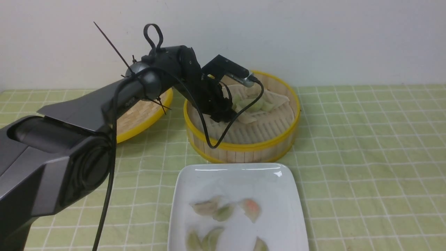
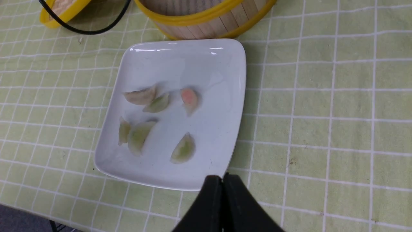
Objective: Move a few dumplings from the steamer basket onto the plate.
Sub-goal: Use the left arm to grab a dumpling from the steamer, then use the left arm to put the dumpling into the plate
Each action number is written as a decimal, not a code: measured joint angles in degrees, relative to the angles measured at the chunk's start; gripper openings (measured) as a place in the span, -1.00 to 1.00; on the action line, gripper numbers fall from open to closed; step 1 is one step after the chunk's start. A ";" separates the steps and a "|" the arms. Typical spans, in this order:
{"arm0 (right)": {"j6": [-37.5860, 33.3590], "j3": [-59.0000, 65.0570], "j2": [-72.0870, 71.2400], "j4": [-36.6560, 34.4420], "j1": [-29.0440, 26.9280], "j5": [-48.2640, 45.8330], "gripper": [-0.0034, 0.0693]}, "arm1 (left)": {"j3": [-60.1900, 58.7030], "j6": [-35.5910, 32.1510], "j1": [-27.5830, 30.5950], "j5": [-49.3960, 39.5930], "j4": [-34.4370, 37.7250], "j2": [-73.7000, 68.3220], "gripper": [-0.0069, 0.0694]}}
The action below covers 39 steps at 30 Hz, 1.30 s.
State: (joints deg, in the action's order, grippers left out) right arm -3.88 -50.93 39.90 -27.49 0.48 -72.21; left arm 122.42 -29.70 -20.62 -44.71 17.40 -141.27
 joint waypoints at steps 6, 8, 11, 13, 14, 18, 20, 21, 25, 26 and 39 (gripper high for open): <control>-0.10 0.00 0.00 -0.05 0.00 -0.01 -0.94 | -0.01 1.26 -1.62 -4.68 -6.06 1.94 -0.36; -0.23 0.00 0.00 -0.05 0.00 -0.01 -0.94 | -0.21 3.67 -2.18 -7.44 -8.19 4.02 -0.36; -0.23 0.00 0.00 -0.05 0.00 -0.06 -0.94 | -0.24 7.12 -2.24 -10.02 -10.05 7.88 -0.36; -0.23 0.00 0.00 -0.05 0.00 -0.06 -0.94 | -0.24 8.74 -2.24 -11.67 -10.83 11.56 -0.36; -0.23 0.00 0.00 -0.17 0.00 -0.06 -0.94 | -0.24 9.49 -2.24 -13.20 -11.00 14.15 -0.36; -0.29 0.00 0.00 -1.76 0.00 -0.06 -0.94 | -0.18 10.21 -2.24 -22.32 -9.21 23.84 -0.36; -0.47 0.00 0.00 -2.23 0.00 -0.06 -0.94 | -0.18 10.31 -2.24 -25.00 -7.50 26.65 -0.36; -0.68 0.00 0.00 -2.57 0.00 -0.06 -0.94 | -0.34 10.84 -2.24 -25.92 -5.78 28.80 -0.37; -1.16 0.00 0.00 -3.03 0.00 -0.12 -0.94 | -5.21 14.69 -2.31 -26.19 -2.61 34.13 -0.37; -1.29 0.00 0.00 -3.19 0.00 -0.12 -0.94 | -8.02 15.65 -2.38 -26.19 -1.99 35.74 -0.37; -2.98 0.00 0.00 -4.25 0.00 -0.12 -0.94 | -53.32 17.52 -14.77 -17.30 -0.60 48.01 -0.37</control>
State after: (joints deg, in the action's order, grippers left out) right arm -6.86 -50.93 39.90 -31.75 0.48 -72.32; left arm 69.10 -12.19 -35.39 -62.01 16.80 -93.26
